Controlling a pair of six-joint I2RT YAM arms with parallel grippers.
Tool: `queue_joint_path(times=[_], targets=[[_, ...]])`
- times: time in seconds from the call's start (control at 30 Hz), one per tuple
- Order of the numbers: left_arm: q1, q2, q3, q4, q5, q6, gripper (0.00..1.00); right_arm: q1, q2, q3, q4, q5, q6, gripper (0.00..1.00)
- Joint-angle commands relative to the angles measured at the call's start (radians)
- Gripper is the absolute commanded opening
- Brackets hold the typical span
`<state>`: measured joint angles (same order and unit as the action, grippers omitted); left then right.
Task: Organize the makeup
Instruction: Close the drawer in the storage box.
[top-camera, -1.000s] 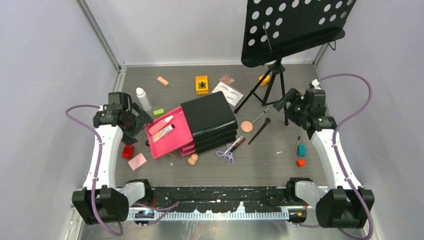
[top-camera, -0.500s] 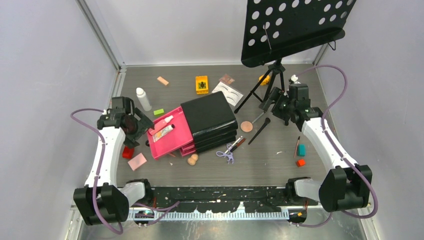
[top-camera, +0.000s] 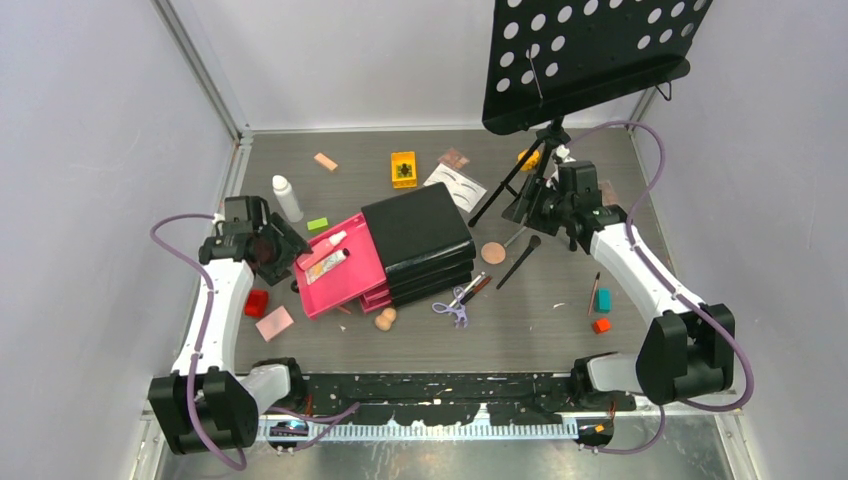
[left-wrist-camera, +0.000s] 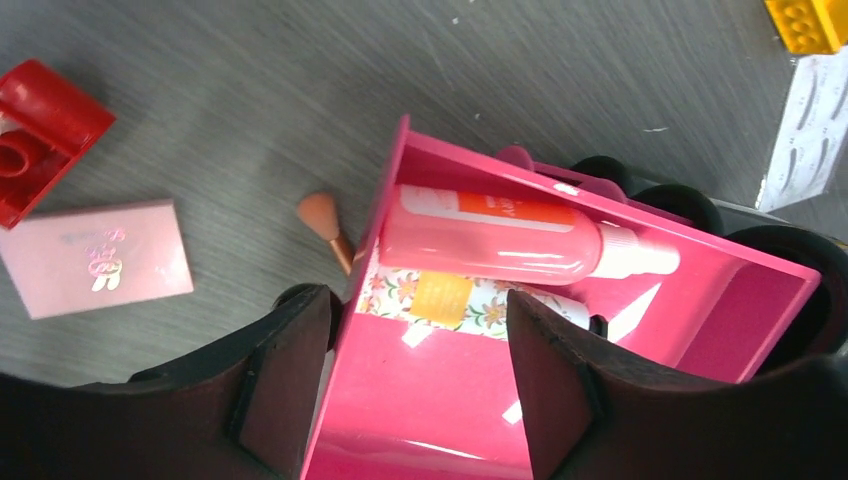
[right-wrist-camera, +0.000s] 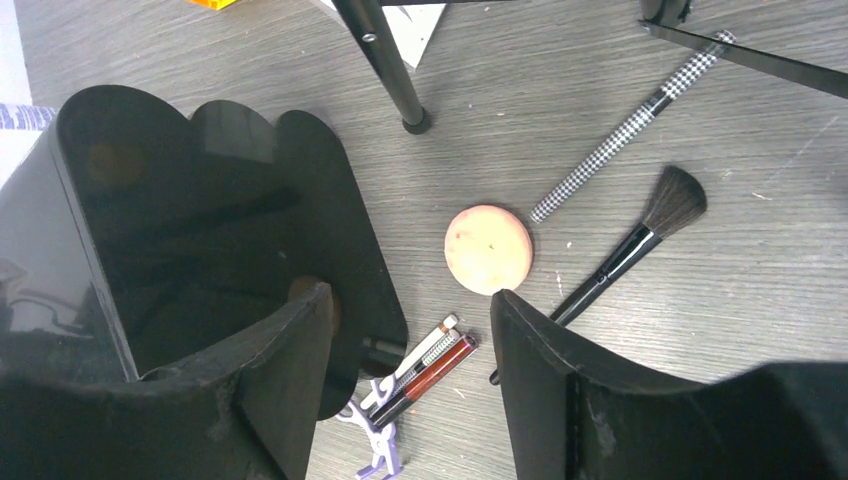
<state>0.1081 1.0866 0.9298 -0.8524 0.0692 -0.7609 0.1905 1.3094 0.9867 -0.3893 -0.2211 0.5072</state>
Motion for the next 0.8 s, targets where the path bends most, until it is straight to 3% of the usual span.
queue_joint_path(times=[0.0, 0.3, 0.63, 0.77], targets=[[0.007, 0.014, 0.007, 0.107, 0.068, 0.052, 0.63, 0.021, 0.018, 0.059, 0.043, -0.034, -0.029, 0.62], [0.008, -0.004, 0.019, 0.095, 0.106, 0.098, 0.48, 0.031, 0.026, 0.059, 0.044, -0.034, -0.033, 0.6], [0.007, -0.062, -0.025, 0.093, 0.127, 0.098, 0.13, 0.037, 0.046, 0.069, 0.043, -0.051, -0.038, 0.6], [0.007, -0.066, -0.005, 0.051, 0.104, 0.121, 0.14, 0.039, 0.044, 0.069, 0.041, -0.052, -0.039, 0.6]])
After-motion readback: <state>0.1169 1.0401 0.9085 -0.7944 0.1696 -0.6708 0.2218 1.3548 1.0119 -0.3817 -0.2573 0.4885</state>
